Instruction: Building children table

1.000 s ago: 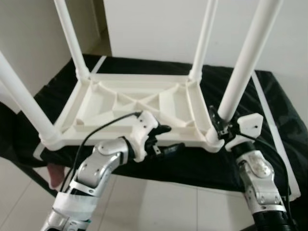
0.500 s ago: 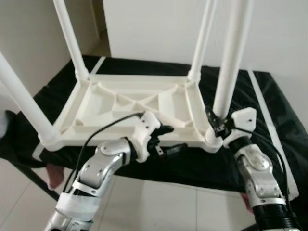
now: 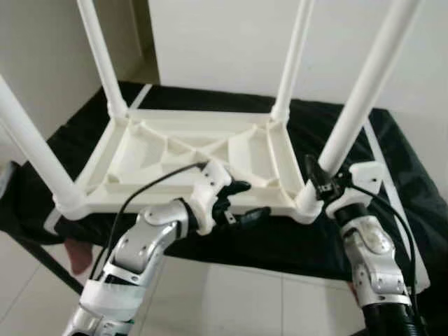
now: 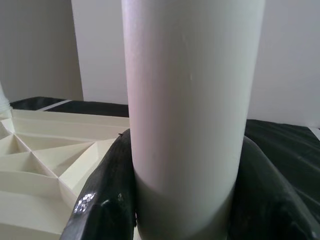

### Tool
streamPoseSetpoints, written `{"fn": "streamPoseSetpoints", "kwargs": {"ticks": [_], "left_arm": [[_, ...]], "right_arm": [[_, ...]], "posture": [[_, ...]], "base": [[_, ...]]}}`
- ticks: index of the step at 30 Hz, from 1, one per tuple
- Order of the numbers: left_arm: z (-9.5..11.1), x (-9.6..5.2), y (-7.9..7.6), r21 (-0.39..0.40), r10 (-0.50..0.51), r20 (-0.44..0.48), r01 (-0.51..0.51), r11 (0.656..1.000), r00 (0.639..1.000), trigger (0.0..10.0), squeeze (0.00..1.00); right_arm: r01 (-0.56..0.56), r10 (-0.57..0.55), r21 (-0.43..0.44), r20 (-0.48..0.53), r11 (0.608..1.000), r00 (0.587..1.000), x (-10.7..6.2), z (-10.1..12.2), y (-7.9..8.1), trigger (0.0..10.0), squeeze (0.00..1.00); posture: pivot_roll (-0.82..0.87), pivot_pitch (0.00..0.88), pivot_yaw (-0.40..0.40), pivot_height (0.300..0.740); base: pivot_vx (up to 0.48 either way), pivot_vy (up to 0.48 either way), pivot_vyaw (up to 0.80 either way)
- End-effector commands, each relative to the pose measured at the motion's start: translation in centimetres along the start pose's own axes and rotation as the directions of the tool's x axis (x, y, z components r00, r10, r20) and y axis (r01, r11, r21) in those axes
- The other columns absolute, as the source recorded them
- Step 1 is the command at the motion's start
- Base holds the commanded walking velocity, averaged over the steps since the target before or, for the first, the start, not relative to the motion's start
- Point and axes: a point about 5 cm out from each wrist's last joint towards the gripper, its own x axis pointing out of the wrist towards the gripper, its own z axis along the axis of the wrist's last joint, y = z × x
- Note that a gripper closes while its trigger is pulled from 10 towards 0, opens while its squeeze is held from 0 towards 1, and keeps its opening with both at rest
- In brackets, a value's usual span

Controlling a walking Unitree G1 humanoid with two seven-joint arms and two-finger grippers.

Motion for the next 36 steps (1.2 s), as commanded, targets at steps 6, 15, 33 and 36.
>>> {"fn": "streamPoseSetpoints", "kwargs": {"ticks": [6, 15, 33, 36], "left_arm": [[0.1, -0.2, 0.1, 0.004, 0.047, -0.009, -0.047, 0.999, 0.999, 10.0, 0.0], [0.3, 0.0, 0.2, 0.0, 0.045, 0.0, -0.045, 0.999, 0.999, 10.0, 0.0], [0.4, -0.1, 0.4, -0.007, 0.064, 0.009, -0.064, 0.998, 0.998, 10.0, 0.0], [0.4, -0.1, 0.3, -0.008, 0.063, 0.01, -0.063, 0.998, 0.998, 10.0, 0.0]], "right_arm": [[0.142, -0.109, 0.117, -0.25, 0.983, 0.962, -2.8, -4.8, -0.5, 10.0, 0.0], [0.264, -0.186, 0.209, -0.331, 0.942, 0.925, -1.5, -5.2, -0.5, 10.0, 0.0], [-0.17, 0.126, -0.158, -0.257, 0.973, 0.958, -2.4, -5.0, 2.8, 10.0, 0.0], [-0.143, 0.105, -0.152, -0.234, 0.978, 0.966, -2.8, -5.2, 2.5, 10.0, 0.0]], "posture": [[0.02, 0.033, -0.003, 0.74], [0.01, 0.05, 0.006, 0.74], [0.01, 0.051, -0.003, 0.74], [0.01, 0.051, -0.003, 0.74]], "base": [[0.0, 0.0, 0.0], [0.0, 0.0, 0.0], [0.0, 0.0, 0.0], [0.0, 0.0, 0.0]]}}
